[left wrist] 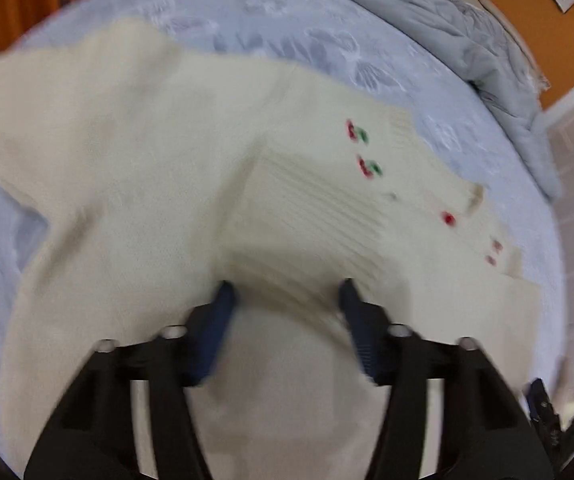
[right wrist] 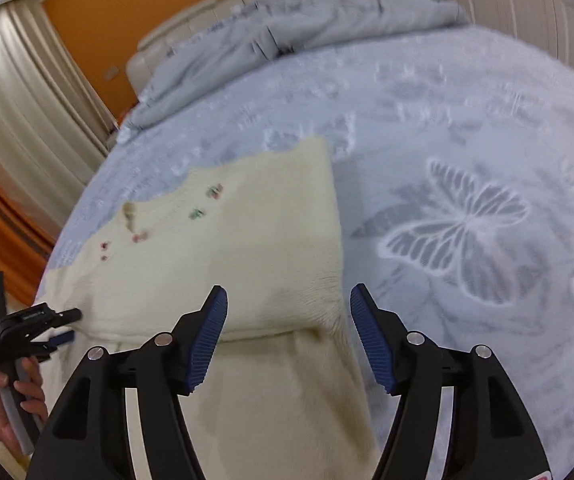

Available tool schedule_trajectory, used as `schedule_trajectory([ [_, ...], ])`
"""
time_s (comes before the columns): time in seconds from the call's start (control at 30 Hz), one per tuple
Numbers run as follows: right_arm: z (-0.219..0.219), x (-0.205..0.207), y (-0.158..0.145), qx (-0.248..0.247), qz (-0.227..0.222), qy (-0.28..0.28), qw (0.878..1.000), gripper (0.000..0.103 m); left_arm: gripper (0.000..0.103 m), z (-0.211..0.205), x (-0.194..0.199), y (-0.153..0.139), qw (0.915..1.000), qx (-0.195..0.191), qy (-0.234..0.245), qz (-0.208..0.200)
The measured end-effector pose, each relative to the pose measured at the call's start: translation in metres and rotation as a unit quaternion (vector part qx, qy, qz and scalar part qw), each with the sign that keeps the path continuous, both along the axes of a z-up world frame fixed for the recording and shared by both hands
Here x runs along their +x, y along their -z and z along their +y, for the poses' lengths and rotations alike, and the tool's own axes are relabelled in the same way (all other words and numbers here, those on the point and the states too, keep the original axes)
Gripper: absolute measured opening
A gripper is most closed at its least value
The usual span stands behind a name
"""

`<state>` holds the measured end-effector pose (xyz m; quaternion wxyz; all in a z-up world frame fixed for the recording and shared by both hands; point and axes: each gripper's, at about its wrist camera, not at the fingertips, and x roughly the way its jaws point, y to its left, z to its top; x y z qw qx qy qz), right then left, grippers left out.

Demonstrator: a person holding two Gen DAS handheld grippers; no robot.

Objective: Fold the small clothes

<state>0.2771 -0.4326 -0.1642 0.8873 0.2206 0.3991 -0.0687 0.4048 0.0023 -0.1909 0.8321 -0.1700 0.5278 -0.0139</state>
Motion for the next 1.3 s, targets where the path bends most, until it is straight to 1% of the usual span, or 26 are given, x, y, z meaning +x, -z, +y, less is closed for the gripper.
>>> schedule_trajectory([
  [0.03, 0.0, 0.006, 0.005, 0.01, 0.007, -0.005, 1.0, 0.046, 0.01, -0.006, 0.002, -0.004, 0.9998, 0.012, 0.013, -0.013],
  [0.07, 0.003, 0.01, 0.007, 0.004, 0.013, -0.004, 1.0, 0.019, 0.01, -0.01, 0.004, -0.01, 0.9992, 0.013, 0.027, -0.025],
  [0.17, 0.007, -0.002, -0.019, 0.018, -0.052, -0.014, 0.998, 0.018, 0.009, -0.006, -0.002, -0.04, 0.9954, 0.011, 0.034, -0.089],
  [0.2, 0.008, -0.007, -0.029, 0.023, -0.074, -0.018, 0.997, 0.018, 0.009, -0.005, -0.003, -0.045, 0.9944, 0.012, 0.034, -0.099],
  [0.23, 0.008, -0.008, -0.031, 0.02, -0.08, -0.018, 0.996, 0.019, 0.009, -0.003, -0.002, -0.044, 0.9933, 0.022, 0.035, -0.108],
  [0.27, 0.006, -0.006, -0.025, 0.012, -0.069, -0.02, 0.997, 0.021, 0.01, -0.002, 0.001, -0.037, 0.9938, 0.031, 0.036, -0.101],
  [0.33, 0.001, 0.004, 0.003, -0.031, 0.011, -0.001, 0.999, 0.021, 0.01, 0.003, 0.008, -0.007, 0.9975, 0.035, 0.029, -0.054],
  [0.37, -0.002, 0.002, 0.012, -0.038, 0.025, 0.011, 0.999, 0.021, 0.01, 0.006, 0.006, 0.002, 0.9982, 0.03, 0.025, -0.045],
  [0.4, -0.005, -0.003, 0.01, -0.02, 0.012, 0.024, 0.999, 0.021, 0.01, 0.007, 0.001, 0.005, 0.9975, 0.026, 0.025, -0.06],
  [0.43, -0.004, -0.006, 0.0, -0.026, 0.0, 0.038, 0.999, 0.022, 0.01, 0.007, -0.003, 0.003, 0.9965, 0.03, 0.03, -0.071],
  [0.47, 0.005, -0.01, -0.02, -0.043, -0.039, 0.033, 0.998, 0.022, 0.01, 0.007, -0.005, 0.004, 0.9961, 0.033, 0.033, -0.075],
  [0.53, 0.025, -0.004, -0.04, -0.054, -0.074, -0.02, 0.996, 0.022, 0.012, 0.007, -0.005, 0.007, 0.9956, 0.034, 0.036, -0.08],
  [0.57, 0.033, 0.001, -0.041, -0.056, -0.072, -0.041, 0.995, 0.019, 0.013, 0.008, -0.005, 0.007, 0.9955, 0.031, 0.035, -0.082],
  [0.6, 0.044, 0.012, -0.031, -0.067, -0.053, -0.065, 0.994, 0.015, 0.013, 0.009, -0.006, 0.008, 0.9955, 0.03, 0.034, -0.084],
  [0.63, 0.047, 0.02, -0.015, -0.079, -0.022, -0.066, 0.994, 0.015, 0.013, 0.009, -0.006, 0.008, 0.9953, 0.028, 0.035, -0.086],
  [0.7, 0.04, 0.031, 0.02, -0.076, 0.049, -0.044, 0.995, 0.006, 0.015, 0.015, -0.008, 0.005, 0.9953, 0.014, 0.04, -0.087],
  [0.73, 0.038, 0.027, 0.02, -0.072, 0.03, -0.037, 0.996, 0.006, 0.016, 0.021, -0.011, 0.002, 0.9954, -0.003, 0.038, -0.088],
  [0.77, 0.041, 0.028, 0.015, -0.079, 0.035, -0.036, 0.996, 0.007, 0.017, 0.028, -0.013, -0.004, 0.995, -0.017, 0.036, -0.092],
  [0.8, 0.046, 0.024, 0.003, -0.085, 0.026, -0.039, 0.995, 0.012, 0.018, 0.036, -0.018, -0.01, 0.9942, -0.027, 0.031, -0.099],
  [0.87, 0.057, 0.012, -0.015, -0.079, -0.003, -0.05, 0.996, 0.014, 0.025, 0.067, -0.032, -0.024, 0.9929, -0.016, 0.003, -0.118],
  [0.9, 0.064, 0.001, -0.025, -0.072, -0.011, -0.059, 0.996, 0.016, 0.036, 0.088, -0.036, -0.027, 0.9929, -0.012, -0.014, -0.118],
  [0.93, 0.065, -0.003, -0.028, -0.071, -0.009, -0.061, 0.996, 0.017, 0.043, 0.105, -0.039, -0.027, 0.993, -0.008, -0.03, -0.114],
  [1.03, 0.093, -0.02, -0.032, -0.092, 0.013, -0.07, 0.993, 0.023, 0.043, 0.171, -0.052, -0.028, 0.9893, 0.014, -0.106, -0.099],
  [1.17, 0.128, -0.029, -0.017, -0.09, 0.025, -0.099, 0.991, 0.025, 0.046, 0.215, -0.069, -0.027, 0.9876, 0.026, -0.133, -0.08],
  [1.23, 0.138, -0.036, -0.012, -0.076, 0.027, -0.102, 0.992, 0.025, 0.048, 0.233, -0.065, -0.023, 0.9859, -0.003, -0.151, -0.072],
  [1.3, 0.148, -0.047, -0.01, -0.067, 0.021, -0.106, 0.992, 0.026, 0.049, 0.26, -0.056, -0.018, 0.9782, -0.034, -0.193, -0.068],
])
